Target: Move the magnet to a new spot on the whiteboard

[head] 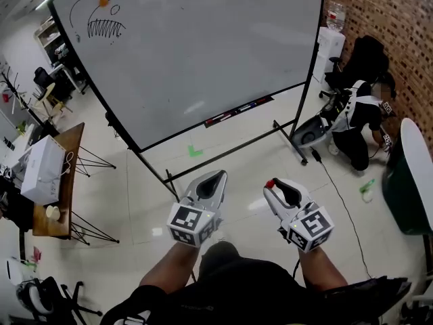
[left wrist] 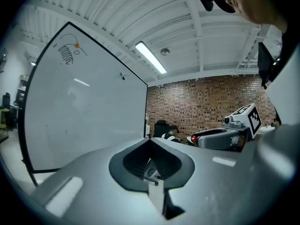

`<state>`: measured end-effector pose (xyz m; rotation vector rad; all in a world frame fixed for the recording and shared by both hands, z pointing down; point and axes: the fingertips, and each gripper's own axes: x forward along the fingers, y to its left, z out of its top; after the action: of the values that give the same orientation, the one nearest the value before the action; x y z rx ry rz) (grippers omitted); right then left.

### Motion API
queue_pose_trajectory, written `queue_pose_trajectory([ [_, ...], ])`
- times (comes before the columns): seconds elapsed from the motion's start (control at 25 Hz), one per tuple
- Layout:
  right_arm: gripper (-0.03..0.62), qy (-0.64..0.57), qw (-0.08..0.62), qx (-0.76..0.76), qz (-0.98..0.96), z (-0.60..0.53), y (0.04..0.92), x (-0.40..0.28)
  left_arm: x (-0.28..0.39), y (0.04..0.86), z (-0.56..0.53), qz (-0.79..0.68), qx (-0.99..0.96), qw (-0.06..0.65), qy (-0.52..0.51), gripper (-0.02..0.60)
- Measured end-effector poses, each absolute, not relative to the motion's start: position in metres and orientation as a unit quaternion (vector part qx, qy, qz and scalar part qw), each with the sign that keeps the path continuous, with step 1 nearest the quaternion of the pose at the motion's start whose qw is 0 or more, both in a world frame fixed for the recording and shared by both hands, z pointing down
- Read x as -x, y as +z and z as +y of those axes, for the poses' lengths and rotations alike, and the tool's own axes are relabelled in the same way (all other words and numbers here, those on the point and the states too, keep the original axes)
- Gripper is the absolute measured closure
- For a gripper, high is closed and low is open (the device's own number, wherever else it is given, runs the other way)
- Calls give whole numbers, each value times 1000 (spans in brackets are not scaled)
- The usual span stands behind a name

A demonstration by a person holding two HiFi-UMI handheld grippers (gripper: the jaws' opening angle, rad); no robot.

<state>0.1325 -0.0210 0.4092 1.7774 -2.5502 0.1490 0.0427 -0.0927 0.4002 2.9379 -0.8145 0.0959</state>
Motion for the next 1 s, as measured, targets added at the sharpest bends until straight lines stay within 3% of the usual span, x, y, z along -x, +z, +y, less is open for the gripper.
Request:
queue_pose_trajectory([
  [0.64, 488, 3, 28, -579, -815, -150, 369, -244, -140, 372, -210, -274, -961, 42, -3, 565],
  [1.0, 488, -24, 31, -556, -830, -241, 354, -259, -172, 367, -293, -276, -960, 36, -17, 566],
])
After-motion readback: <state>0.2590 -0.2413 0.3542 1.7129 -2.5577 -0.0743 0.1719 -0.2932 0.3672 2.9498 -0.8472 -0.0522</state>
